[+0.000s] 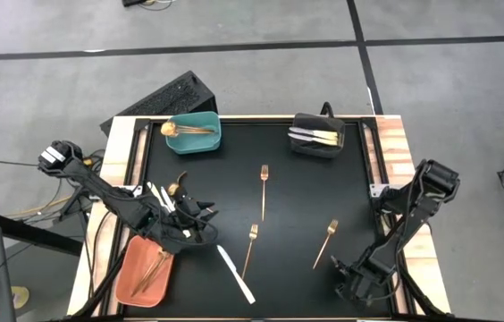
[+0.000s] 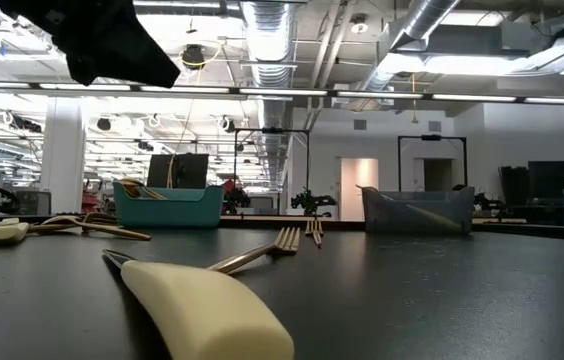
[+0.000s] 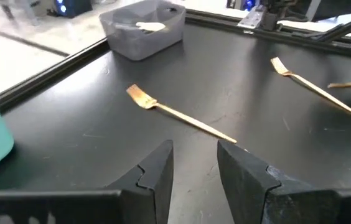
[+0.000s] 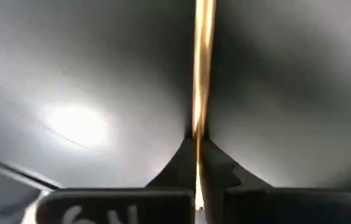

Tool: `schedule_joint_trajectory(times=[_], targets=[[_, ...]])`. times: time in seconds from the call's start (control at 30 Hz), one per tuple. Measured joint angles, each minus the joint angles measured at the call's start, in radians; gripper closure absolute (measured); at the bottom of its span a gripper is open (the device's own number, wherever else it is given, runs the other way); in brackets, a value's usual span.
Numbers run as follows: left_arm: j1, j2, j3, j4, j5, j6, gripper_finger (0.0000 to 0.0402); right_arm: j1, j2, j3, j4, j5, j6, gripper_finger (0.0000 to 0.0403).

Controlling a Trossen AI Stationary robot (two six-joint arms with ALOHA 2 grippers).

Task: Sort silverware by color (type)
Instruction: Put the gold fork into the orange bin

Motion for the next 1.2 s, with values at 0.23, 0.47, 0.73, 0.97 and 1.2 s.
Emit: schedule_joint_trajectory(times=[0.23,0.47,0.73,0.97,1.2], targets=[[0.004,0.023,0.0,0.258,0.076,0.342,0.029,-0.121,-0.115,0.007,0.004,0.412,-0.226,0.0378],[0.006,0.104,0.0,0.497,0.09,0.564,0.029,-0.308,-0.161,0.008,0.368,0.804,-0.709,0.0379],[0.033,0.16,0.0,0.543,0.101,0.391,0.029,-0.433,-0.047,0.008,0.816,0.792,-1.443,0.0378],[0.106,0.161,0.0,0.495,0.315,0.196,0.029,-0.451,0.054,0.06,0.831,0.888,-2.015,0.0378],[0.18,0.166,0.0,0.509,0.514,0.129,0.029,-0.441,0.192,0.131,0.825,1.093,-2.752,0.0377]])
